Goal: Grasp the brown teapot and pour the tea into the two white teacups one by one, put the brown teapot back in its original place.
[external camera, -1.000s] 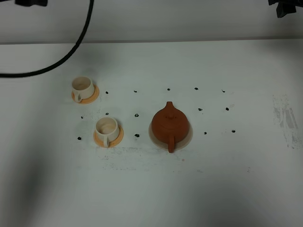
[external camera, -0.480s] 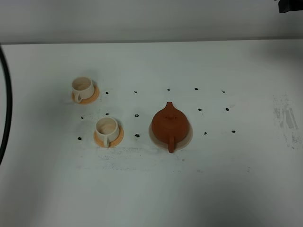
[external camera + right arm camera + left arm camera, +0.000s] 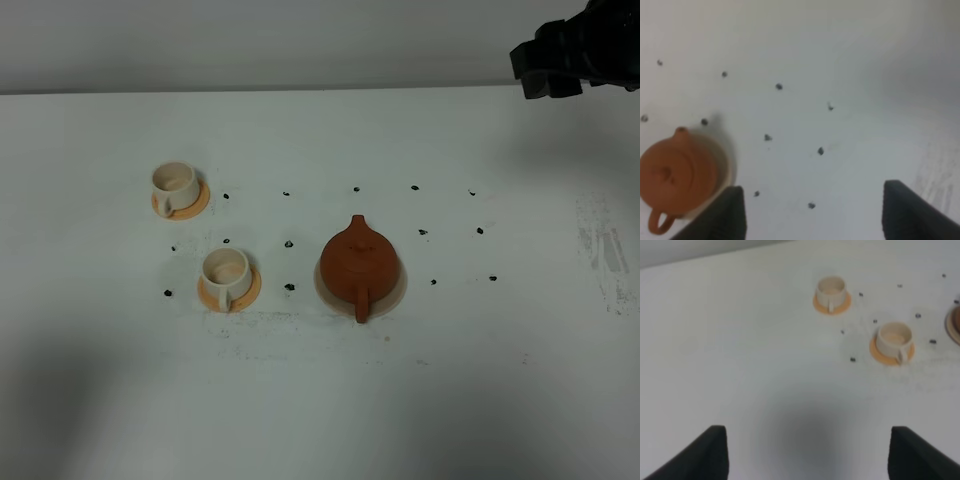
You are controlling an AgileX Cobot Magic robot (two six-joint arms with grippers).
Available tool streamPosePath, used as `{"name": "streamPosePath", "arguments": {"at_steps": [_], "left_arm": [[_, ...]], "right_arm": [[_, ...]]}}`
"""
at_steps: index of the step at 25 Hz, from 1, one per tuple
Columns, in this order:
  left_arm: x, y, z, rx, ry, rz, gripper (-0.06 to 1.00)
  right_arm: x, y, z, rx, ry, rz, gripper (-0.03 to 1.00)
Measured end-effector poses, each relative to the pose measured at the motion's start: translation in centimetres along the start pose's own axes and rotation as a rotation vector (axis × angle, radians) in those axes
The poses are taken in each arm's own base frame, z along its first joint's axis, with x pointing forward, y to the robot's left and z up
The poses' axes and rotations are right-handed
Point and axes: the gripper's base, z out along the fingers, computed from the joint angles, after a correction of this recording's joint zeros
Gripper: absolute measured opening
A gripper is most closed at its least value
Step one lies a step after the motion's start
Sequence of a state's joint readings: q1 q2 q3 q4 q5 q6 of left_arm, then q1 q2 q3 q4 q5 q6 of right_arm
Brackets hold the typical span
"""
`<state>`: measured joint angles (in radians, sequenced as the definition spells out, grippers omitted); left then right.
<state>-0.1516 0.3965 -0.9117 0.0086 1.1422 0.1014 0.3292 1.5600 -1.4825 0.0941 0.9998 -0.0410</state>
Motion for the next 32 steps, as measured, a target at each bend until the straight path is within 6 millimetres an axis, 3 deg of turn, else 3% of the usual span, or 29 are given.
{"name": "streamPosePath", "arguments": {"at_steps": [5, 12, 16, 22, 32], "left_arm": [[3.2, -0.5, 0.3, 0.021, 0.029, -0.045, 0.67], [6.1, -1.3, 3.8, 0.079, 0.118, -0.055, 0.67], [7.6, -1.5, 5.8, 0.086, 0.185, -0.034, 0.67], [7.8, -1.6, 6.6, 0.089, 0.153, -0.038, 0.67], [8.0, -1.5, 6.2, 0.065, 0.110, -0.051, 0.67]], "right_arm": [[1.7, 0.8, 0.5, -0.008, 0.002, -0.016, 0.58], [3.7, 0.5, 2.2, 0.006, 0.053, -0.018, 0.57], [3.9, 0.5, 2.5, 0.008, 0.048, -0.018, 0.57], [3.7, 0.5, 2.5, 0.009, 0.019, -0.027, 0.57], [3.4, 0.5, 2.5, 0.010, -0.009, -0.039, 0.57]]}}
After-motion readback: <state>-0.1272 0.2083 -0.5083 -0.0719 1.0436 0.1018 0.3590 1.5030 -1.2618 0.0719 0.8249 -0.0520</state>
